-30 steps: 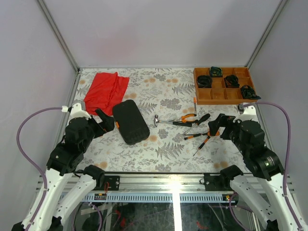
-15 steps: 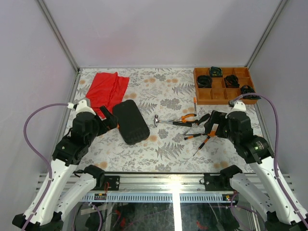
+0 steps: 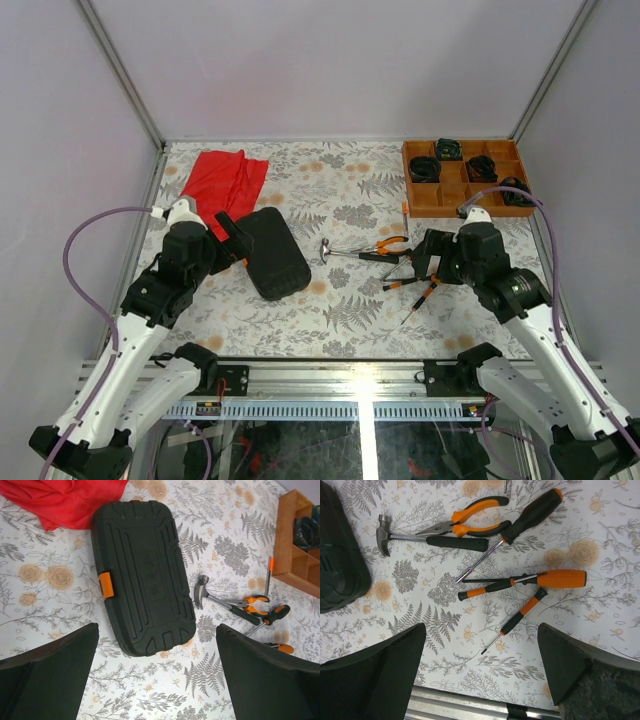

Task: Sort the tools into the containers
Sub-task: Move the storage box to the center of the board.

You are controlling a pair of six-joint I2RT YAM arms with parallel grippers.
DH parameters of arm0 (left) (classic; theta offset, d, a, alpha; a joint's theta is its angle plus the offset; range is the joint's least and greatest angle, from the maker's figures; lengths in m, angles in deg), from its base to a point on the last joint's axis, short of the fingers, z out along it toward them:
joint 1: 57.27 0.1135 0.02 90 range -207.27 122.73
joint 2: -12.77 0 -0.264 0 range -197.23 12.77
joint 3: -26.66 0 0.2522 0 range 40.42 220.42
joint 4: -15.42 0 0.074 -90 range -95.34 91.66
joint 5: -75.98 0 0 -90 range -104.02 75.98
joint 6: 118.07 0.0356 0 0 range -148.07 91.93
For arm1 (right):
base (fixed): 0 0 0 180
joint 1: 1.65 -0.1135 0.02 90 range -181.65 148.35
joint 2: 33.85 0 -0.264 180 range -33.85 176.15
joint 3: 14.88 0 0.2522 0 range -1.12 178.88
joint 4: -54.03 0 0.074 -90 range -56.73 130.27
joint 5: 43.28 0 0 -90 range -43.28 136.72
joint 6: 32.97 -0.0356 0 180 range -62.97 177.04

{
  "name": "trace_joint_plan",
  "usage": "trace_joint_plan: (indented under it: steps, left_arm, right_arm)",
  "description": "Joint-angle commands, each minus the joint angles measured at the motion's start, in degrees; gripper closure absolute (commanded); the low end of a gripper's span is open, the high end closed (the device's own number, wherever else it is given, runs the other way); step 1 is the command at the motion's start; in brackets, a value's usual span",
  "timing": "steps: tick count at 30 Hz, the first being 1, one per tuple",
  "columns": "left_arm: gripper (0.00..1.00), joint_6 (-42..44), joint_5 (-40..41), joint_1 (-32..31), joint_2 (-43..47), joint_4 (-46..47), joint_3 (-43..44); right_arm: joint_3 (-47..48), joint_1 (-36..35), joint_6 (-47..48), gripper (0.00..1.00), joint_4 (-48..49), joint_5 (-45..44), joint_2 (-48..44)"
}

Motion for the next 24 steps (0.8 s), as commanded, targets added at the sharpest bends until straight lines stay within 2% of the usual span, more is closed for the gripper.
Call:
trace_joint_plan:
  steps: [1,9,13,17,24]
  left_arm:
    - [0.0,-0.81,-3.06,0.49,-0.2,5.98,-0.55]
    - [0.0,-1.35,-5.81,2.76,-5.11,9.17,-2.2]
    - [0.0,-3.32,-8.32,6.93,-8.03,11.53,-5.12]
    - [0.0,-3.85,-11.68,10.19,-12.11,16.72,-8.64]
    - [0.0,-3.88,-12.59,10.77,-21.95,25.75,-10.87]
  right_arm:
    - [-0.61,0.14,1.08,0.0,3.59,4.19,2.61]
    - [-1.58,0.2,2.47,0.01,5.59,7.52,6.75]
    - [-2.64,0.18,2.98,0.0,6.56,9.01,6.81]
    - [-3.33,0.15,3.56,0.01,7.22,11.35,7.4]
    - [-4.06,0.14,4.3,0.0,7.84,14.81,8.05]
